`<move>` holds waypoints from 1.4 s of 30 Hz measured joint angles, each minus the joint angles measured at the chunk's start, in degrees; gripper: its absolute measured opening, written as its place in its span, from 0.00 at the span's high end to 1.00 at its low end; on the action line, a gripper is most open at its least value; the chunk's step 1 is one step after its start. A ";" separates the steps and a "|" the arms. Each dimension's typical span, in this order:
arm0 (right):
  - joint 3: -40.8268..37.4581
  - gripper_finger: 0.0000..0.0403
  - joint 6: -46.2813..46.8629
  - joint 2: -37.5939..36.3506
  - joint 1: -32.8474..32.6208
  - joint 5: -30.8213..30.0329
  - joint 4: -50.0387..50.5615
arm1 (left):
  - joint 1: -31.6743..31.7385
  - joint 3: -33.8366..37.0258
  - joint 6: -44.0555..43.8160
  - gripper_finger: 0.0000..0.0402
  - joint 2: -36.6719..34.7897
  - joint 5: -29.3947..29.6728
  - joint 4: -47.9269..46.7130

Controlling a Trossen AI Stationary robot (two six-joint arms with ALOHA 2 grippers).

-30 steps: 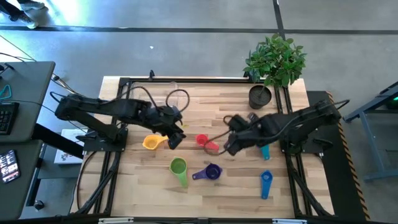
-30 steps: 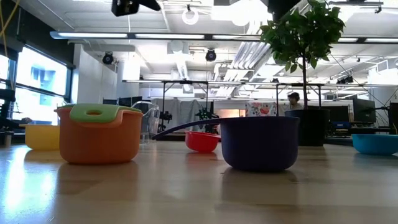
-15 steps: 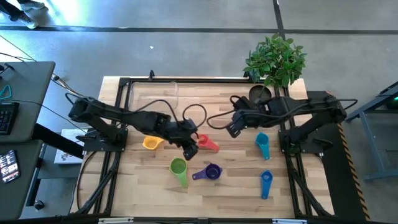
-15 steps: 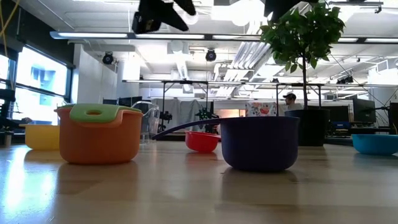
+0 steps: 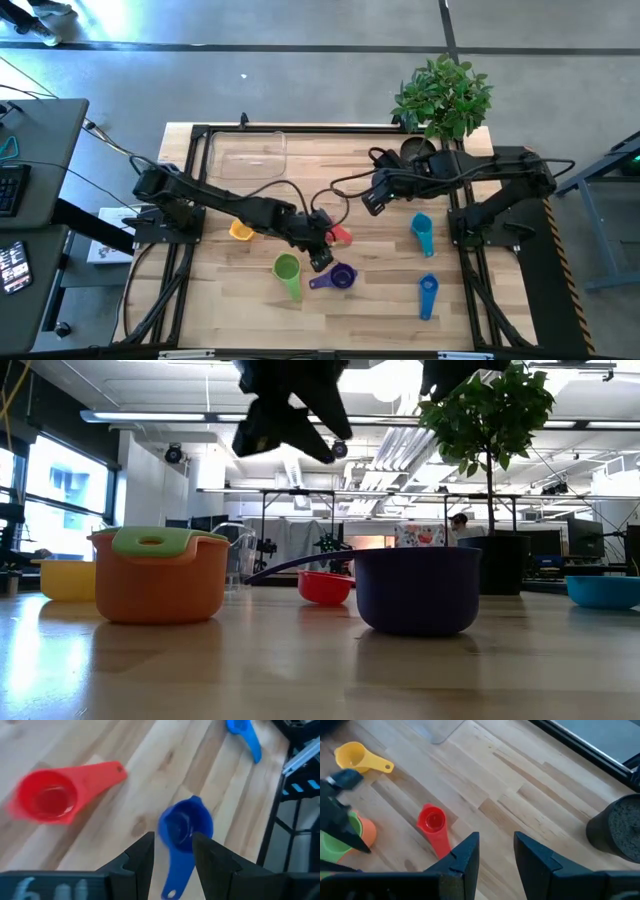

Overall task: Nest measuring cups in basket
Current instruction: Stack the violet measuring cup on top of the green measuring cup

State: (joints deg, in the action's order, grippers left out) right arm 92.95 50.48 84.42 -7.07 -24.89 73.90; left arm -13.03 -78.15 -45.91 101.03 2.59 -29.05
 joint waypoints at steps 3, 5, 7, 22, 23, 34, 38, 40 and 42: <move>0.00 0.72 -0.44 0.00 -0.02 0.11 0.01 | -0.28 0.00 -0.02 0.69 2.22 -0.87 2.06; 0.00 0.72 -0.30 0.00 -0.02 0.26 0.03 | -0.42 0.00 -0.14 0.69 3.51 -1.09 3.18; 0.00 0.72 0.01 0.00 -0.02 0.29 0.04 | -0.60 0.00 -0.43 0.69 4.79 -1.11 3.62; 0.00 0.72 0.04 0.02 -0.02 0.24 0.03 | -1.08 0.00 -0.50 0.69 7.10 -0.53 5.31; 0.00 0.72 0.04 0.02 -0.02 0.24 0.01 | -1.08 0.00 -0.50 0.69 7.10 -0.47 5.74; 0.00 0.72 1.11 0.03 -0.02 0.05 -0.46 | -1.72 0.02 -0.52 0.69 10.51 -1.47 7.91; 0.00 0.72 1.11 0.04 -0.02 0.07 -0.73 | -1.86 -0.04 -0.52 0.69 11.66 -1.92 8.09; -0.01 0.72 1.11 0.04 -0.02 0.07 -0.86 | -1.87 0.01 -0.50 0.69 12.10 -1.92 7.79; 0.00 0.72 1.11 0.04 -0.02 0.07 -0.85 | -1.87 -0.03 -0.52 0.69 12.63 -1.92 8.65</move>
State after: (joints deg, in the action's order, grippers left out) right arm 92.95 51.59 84.47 -7.09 -24.82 73.05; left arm -14.90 -78.18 -46.44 113.66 0.67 -20.40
